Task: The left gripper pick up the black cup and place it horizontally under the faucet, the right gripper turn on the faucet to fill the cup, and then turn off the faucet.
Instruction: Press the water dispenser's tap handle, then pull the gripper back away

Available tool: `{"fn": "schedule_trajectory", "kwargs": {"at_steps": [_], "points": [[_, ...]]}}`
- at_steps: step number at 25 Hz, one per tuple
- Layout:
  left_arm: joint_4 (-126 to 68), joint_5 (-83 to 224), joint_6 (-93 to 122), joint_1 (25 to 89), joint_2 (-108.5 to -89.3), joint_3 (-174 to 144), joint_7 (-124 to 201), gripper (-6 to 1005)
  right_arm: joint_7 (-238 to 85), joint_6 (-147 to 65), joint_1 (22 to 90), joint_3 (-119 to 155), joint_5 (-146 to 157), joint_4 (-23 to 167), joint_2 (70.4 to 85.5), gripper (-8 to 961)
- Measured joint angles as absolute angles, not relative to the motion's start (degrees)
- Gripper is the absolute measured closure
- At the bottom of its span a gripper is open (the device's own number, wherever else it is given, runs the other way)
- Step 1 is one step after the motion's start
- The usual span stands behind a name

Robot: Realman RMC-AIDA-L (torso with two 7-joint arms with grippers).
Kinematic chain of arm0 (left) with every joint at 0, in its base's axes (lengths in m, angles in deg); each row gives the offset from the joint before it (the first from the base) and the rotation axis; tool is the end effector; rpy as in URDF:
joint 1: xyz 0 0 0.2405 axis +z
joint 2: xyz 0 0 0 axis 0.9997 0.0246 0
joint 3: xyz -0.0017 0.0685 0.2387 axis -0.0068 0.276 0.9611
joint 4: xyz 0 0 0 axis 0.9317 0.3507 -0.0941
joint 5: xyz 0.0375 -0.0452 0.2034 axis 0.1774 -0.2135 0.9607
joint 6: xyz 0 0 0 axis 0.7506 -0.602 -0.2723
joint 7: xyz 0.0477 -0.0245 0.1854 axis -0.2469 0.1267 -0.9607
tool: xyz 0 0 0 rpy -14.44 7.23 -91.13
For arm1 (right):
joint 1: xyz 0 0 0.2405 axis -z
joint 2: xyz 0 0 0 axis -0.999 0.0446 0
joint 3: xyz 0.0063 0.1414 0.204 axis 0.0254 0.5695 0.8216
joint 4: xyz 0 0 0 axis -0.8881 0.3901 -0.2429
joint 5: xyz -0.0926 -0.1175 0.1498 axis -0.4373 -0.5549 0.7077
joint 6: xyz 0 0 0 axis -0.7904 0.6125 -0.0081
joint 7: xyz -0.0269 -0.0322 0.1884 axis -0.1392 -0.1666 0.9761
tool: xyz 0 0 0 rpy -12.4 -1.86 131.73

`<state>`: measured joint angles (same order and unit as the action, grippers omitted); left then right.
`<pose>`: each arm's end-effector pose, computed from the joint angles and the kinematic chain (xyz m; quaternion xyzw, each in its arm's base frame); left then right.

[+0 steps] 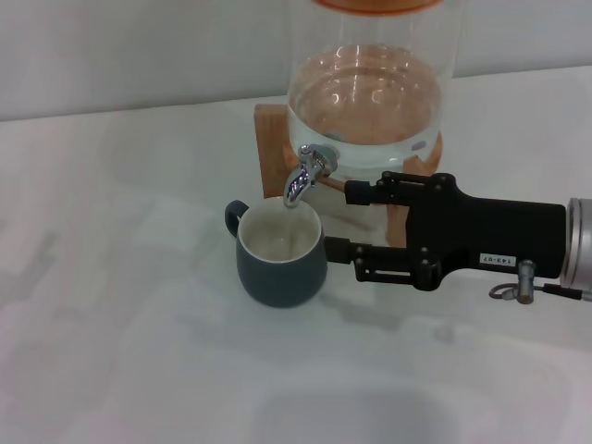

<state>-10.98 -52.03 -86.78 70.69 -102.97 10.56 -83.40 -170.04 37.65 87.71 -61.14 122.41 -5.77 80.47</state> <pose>-0.2878 0.3261 0.0591 -0.6959 -0.2448 -0.5283 0.4203 0.1611 0.2904 -0.0101 -0.9232 0.1324 0.3076 0.1885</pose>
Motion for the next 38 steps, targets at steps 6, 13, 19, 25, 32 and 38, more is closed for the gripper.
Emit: {"fn": "schedule_trajectory", "kwargs": {"at_steps": [6,13,19,25,32,38], "points": [[-10.71,-52.10,-86.80,70.72,-102.98,10.56,-82.91,177,-170.34,35.51,87.35,-65.35,123.35,-5.91,80.55,233],[-10.52,-52.56,-86.91,70.83,-102.98,10.56,-82.59,181,-171.43,28.95,86.59,-70.29,123.58,-5.32,80.61,233],[-10.52,-52.56,-87.17,70.96,-102.91,10.56,-82.53,184,-171.94,23.94,86.82,-72.37,125.55,-5.75,80.65,233],[-10.54,-52.64,-87.20,71.08,-102.89,10.56,-82.52,187,-172.05,21.81,87.15,-72.45,126.86,-5.36,80.70,233],[-10.54,-53.16,-87.24,71.10,-102.89,10.56,-82.52,190,-172.14,21.03,87.15,-74.70,127.32,-5.28,80.74,233],[-10.54,-53.33,-87.24,71.10,-102.89,10.56,-82.52,194,-172.15,20.56,86.93,-75.82,127.33,-5.48,80.74,234]]}}
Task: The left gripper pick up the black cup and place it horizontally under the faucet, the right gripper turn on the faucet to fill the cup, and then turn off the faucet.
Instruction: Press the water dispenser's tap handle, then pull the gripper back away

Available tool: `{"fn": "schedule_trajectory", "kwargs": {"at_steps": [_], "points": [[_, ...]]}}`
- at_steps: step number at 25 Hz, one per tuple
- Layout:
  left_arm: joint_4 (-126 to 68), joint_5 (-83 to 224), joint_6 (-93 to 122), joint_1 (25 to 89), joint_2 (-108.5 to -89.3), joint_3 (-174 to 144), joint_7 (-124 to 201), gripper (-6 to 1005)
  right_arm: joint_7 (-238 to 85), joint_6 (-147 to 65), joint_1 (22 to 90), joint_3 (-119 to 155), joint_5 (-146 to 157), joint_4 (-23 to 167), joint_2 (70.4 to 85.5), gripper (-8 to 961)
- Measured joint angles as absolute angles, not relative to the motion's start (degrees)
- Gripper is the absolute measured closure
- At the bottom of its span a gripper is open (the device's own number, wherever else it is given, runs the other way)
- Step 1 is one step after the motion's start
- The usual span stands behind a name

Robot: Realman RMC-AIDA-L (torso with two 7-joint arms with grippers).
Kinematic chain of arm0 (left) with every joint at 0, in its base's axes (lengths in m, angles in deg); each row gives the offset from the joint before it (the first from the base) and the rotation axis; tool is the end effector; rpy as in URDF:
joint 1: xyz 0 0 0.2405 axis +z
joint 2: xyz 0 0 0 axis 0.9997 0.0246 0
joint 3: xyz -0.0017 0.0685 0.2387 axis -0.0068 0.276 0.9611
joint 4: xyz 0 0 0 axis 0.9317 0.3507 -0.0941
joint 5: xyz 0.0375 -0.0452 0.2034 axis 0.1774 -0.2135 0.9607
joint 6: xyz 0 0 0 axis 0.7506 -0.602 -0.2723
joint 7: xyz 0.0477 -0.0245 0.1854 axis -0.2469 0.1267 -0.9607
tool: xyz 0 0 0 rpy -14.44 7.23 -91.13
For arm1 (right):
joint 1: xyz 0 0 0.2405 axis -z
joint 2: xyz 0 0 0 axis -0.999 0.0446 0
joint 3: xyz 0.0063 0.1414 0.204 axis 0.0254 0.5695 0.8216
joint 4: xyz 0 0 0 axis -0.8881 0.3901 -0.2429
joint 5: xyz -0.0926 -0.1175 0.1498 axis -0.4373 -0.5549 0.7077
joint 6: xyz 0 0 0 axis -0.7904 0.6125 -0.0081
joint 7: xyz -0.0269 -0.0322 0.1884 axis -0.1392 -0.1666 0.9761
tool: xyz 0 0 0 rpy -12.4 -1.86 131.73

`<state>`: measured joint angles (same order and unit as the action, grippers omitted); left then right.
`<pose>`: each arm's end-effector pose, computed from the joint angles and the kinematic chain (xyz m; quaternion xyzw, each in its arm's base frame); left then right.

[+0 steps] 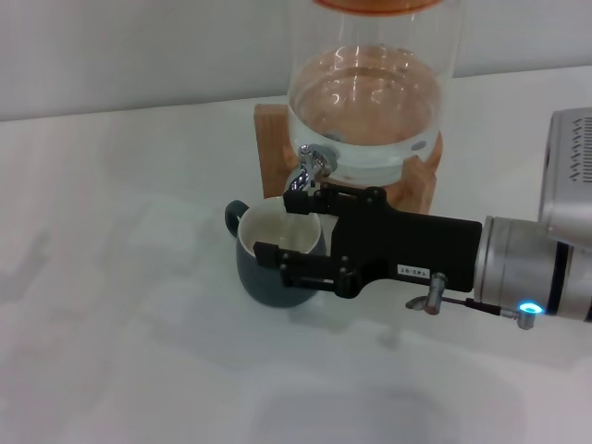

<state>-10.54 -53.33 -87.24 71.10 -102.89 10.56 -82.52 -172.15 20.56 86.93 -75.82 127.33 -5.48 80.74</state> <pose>-0.2891 0.3246 0.0657 -0.6875 -0.2446 -0.5361 0.4244 0.1376 0.2984 -0.0561 -0.9141 0.1569 0.3132 0.2044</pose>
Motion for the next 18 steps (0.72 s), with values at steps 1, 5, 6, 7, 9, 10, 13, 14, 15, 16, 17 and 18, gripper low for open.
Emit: {"fn": "schedule_trajectory", "kwargs": {"at_steps": [1,5,6,7,9,10,13,14,15,16,17,18], "points": [[-10.54,-53.33,-87.25,71.10,-102.89,10.56,-82.51,194,-172.15,20.02,86.87,-76.18,127.33,-5.46,80.73,234],[-10.54,-53.34,-87.30,71.26,-102.89,10.56,-82.52,196,-172.15,17.82,86.78,-77.03,127.33,-5.44,80.74,234],[-10.54,-53.34,-87.32,71.34,-102.89,10.56,-82.51,197,-172.15,17.54,86.77,-77.05,127.33,-5.45,80.74,234],[-10.54,-53.34,-87.33,71.42,-102.89,10.56,-82.51,197,-172.15,17.38,86.77,-77.04,127.33,-5.45,80.74,234],[-10.54,-53.34,-87.39,71.65,-102.89,10.56,-82.51,198,-172.15,17.22,86.76,-76.82,127.33,-5.39,80.74,234],[-10.54,-53.34,-87.39,71.73,-102.89,10.56,-82.51,199,-172.15,17.16,86.77,-76.67,127.35,-5.32,80.74,234],[-10.54,-53.34,-87.44,71.97,-102.89,10.56,-82.45,200,-172.15,17.09,86.94,-76.29,127.38,-5.30,80.73,234],[-10.54,-53.34,-87.48,72.01,-102.89,10.56,-82.43,201,-172.14,17.08,87.04,-76.10,127.38,-5.32,80.73,234],[-10.54,-53.34,-87.56,72.02,-102.89,10.56,-82.43,201,-172.14,17.07,87.09,-75.98,127.38,-5.34,80.73,234],[-10.54,-53.34,-87.69,72.05,-102.89,10.56,-82.43,202,-172.14,17.07,87.09,-75.98,127.38,-5.34,80.73,234],[-10.54,-53.34,-87.96,72.09,-102.89,10.56,-82.43,203,-172.15,17.13,87.25,-75.42,127.38,-5.35,80.74,234],[-10.54,-53.34,-88.13,72.11,-102.89,10.56,-82.43,203,-172.16,17.16,87.29,-75.29,127.38,-5.33,80.74,234]]}}
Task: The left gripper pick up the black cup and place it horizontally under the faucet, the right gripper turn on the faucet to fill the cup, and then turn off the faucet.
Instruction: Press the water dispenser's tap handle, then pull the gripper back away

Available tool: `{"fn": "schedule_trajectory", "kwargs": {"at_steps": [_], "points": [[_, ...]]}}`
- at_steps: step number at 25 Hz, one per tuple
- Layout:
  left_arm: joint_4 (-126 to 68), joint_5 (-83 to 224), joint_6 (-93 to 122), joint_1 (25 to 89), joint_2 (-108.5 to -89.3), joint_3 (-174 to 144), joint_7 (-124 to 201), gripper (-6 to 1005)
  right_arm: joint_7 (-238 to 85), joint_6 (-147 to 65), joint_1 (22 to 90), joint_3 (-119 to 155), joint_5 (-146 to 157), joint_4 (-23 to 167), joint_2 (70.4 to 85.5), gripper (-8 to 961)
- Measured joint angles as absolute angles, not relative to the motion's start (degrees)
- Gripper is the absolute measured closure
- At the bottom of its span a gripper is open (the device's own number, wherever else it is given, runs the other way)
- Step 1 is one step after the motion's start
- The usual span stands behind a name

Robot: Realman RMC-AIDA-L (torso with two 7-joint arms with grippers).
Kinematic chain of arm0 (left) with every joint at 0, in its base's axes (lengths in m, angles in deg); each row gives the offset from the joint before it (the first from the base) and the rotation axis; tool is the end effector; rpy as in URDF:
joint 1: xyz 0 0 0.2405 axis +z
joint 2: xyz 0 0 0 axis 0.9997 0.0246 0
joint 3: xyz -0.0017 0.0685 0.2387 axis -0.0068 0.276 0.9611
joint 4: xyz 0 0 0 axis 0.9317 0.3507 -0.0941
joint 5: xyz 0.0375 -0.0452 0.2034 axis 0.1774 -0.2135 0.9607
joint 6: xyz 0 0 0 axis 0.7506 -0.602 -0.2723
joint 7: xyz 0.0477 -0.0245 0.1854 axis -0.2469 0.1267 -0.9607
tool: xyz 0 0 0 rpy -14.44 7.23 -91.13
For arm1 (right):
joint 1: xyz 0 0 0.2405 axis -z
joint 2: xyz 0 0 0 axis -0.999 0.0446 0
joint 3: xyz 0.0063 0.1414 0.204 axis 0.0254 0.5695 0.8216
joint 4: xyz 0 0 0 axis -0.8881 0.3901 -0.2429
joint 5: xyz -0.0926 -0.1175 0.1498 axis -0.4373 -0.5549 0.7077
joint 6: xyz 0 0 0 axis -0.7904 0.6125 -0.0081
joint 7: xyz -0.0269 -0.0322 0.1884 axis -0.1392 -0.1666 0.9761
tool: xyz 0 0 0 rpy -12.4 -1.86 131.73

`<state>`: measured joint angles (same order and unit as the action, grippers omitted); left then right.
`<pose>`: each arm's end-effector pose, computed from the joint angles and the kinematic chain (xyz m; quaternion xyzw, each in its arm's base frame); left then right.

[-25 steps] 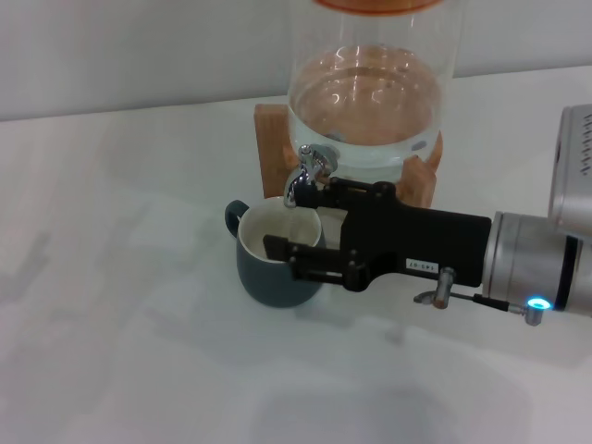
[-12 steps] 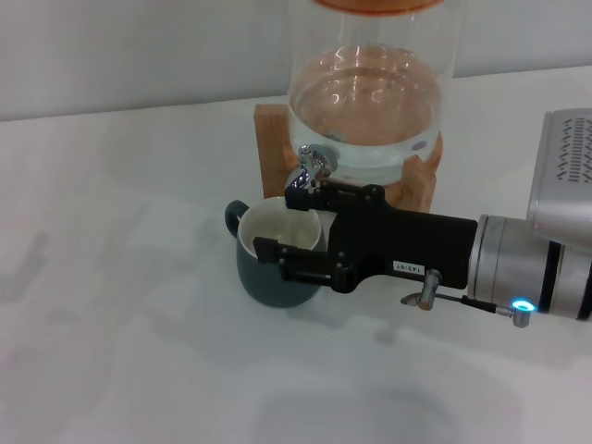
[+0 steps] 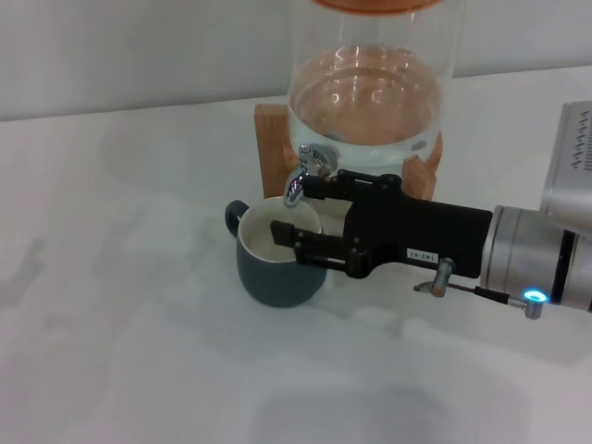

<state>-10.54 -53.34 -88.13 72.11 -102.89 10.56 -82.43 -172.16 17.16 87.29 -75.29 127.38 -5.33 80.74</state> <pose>-0.2922 0.3180 0.0663 -0.6858 -0.2460 -0.5371 0.4252 0.1468 0.3090 -0.0508 -0.9061 0.1710 0.3064 0.2364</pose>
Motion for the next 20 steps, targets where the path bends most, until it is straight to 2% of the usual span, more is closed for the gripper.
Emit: {"fn": "schedule_trajectory", "kwargs": {"at_steps": [20], "points": [[-10.54,-53.33,-88.93,72.16,-102.89,10.56,-81.90,214,-172.66,19.72,89.40,-70.84,128.50,-5.26,80.63,234]]}}
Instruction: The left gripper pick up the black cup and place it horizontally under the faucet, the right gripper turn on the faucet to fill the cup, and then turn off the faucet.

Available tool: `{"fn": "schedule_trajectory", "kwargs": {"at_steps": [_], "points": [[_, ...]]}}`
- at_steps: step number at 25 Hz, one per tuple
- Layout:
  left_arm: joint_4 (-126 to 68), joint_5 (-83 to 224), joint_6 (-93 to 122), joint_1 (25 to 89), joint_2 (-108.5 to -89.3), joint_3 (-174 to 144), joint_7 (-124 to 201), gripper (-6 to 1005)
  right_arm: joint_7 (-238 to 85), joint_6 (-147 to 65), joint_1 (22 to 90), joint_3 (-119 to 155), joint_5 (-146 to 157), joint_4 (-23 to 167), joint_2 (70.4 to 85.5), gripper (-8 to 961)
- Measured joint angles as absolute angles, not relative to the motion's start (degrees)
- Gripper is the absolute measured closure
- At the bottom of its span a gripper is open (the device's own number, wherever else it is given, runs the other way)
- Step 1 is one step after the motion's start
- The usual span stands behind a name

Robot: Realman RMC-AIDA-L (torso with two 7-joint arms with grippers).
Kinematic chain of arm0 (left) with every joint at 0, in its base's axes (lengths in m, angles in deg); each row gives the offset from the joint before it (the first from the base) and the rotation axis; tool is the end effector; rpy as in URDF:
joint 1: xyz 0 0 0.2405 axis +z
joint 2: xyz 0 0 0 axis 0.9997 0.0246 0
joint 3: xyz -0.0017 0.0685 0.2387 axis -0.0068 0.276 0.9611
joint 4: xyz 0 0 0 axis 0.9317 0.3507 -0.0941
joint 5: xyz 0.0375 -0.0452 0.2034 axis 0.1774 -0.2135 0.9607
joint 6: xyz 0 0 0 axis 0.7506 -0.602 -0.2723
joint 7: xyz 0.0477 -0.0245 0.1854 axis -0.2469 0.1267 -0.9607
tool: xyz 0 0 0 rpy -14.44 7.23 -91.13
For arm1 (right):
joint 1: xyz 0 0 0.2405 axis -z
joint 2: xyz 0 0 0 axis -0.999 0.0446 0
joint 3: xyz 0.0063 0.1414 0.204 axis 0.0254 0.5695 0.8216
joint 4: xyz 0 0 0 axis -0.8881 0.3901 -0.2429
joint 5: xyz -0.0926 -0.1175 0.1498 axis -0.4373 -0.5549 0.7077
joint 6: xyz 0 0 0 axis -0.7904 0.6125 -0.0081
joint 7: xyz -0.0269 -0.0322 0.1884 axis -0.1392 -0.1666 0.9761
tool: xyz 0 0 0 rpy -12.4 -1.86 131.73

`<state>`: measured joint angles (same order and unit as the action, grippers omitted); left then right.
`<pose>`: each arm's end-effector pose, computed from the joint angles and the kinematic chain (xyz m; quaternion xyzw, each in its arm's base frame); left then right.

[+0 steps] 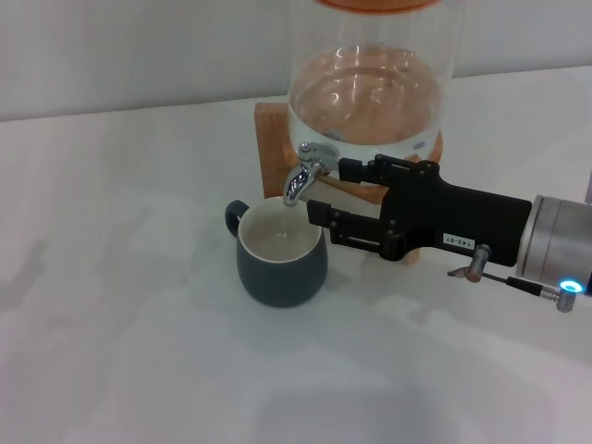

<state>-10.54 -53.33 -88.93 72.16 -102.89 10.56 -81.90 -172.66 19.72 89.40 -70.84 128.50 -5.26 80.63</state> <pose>-0.2903 0.3163 0.0669 -0.6852 -0.2447 -0.5427 0.4196 0.1633 0.3114 -0.0294 -0.8940 0.1846 0.3145 0.2604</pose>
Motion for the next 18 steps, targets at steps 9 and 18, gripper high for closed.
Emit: {"fn": "schedule_trajectory", "kwargs": {"at_steps": [9,18], "points": [[-10.54,-53.44,-88.60,71.90,-102.89,10.56,-81.90,218,-172.86,34.54,89.36,-65.32,130.70,-5.05,80.57,234],[-10.47,-53.49,-88.45,71.63,-102.89,10.56,-81.90,223,-171.82,41.74,91.09,-50.71,131.94,-2.80,80.43,234]]}}
